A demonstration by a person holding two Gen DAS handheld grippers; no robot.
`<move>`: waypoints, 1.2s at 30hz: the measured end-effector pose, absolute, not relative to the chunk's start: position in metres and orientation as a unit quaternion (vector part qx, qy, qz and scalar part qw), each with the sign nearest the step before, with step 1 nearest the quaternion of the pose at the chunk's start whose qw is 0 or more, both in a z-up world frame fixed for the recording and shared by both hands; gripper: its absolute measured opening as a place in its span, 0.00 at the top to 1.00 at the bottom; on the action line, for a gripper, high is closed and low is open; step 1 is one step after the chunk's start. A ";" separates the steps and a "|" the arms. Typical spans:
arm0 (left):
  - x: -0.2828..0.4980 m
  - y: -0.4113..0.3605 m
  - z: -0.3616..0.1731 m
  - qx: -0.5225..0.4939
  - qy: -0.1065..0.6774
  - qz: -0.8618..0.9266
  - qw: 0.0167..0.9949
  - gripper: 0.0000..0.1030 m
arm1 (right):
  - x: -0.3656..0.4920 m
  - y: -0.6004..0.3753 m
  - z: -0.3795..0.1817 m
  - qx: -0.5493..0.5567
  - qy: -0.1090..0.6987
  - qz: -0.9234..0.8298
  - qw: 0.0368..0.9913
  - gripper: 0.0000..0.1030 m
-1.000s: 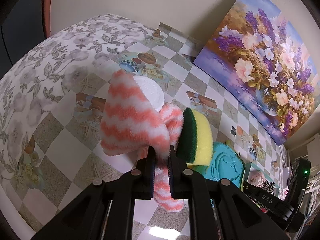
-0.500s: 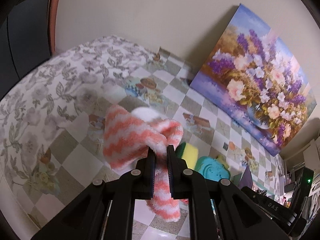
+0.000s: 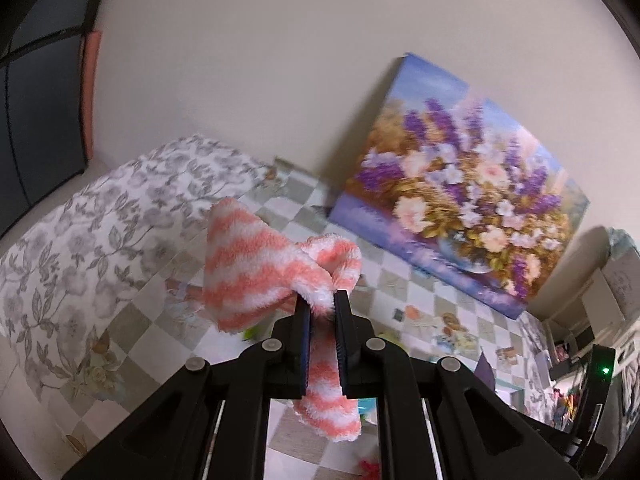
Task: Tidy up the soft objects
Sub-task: 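Carry the striped cloth with the left tool while the right tool carries the purple packet to the tray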
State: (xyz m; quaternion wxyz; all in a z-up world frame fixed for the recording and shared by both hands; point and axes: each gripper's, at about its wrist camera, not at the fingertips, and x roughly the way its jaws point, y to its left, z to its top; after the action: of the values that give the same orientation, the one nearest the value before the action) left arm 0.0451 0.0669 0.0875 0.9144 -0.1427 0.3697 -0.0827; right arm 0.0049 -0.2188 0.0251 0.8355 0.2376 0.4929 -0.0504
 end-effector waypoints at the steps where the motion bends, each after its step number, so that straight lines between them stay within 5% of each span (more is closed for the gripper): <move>1: 0.042 0.060 0.091 -0.139 0.367 -0.090 0.916 0.89 | 0.001 -0.221 0.028 0.236 0.491 -0.055 0.837 0.74; 21: -0.024 -0.114 0.098 -0.024 0.387 -0.278 0.879 0.89 | -0.093 -0.330 0.045 0.287 0.455 -0.175 0.825 0.74; 36: -0.048 -0.212 0.009 0.064 0.511 -0.342 0.786 0.89 | -0.108 -0.376 -0.006 0.298 0.522 -0.228 0.766 0.74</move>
State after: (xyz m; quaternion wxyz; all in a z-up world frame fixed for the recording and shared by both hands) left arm -0.0479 -0.2120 0.0087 0.7859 0.0641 0.5113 -0.3417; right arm -0.1081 -0.3755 -0.0057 0.7659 0.2975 0.5223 -0.2281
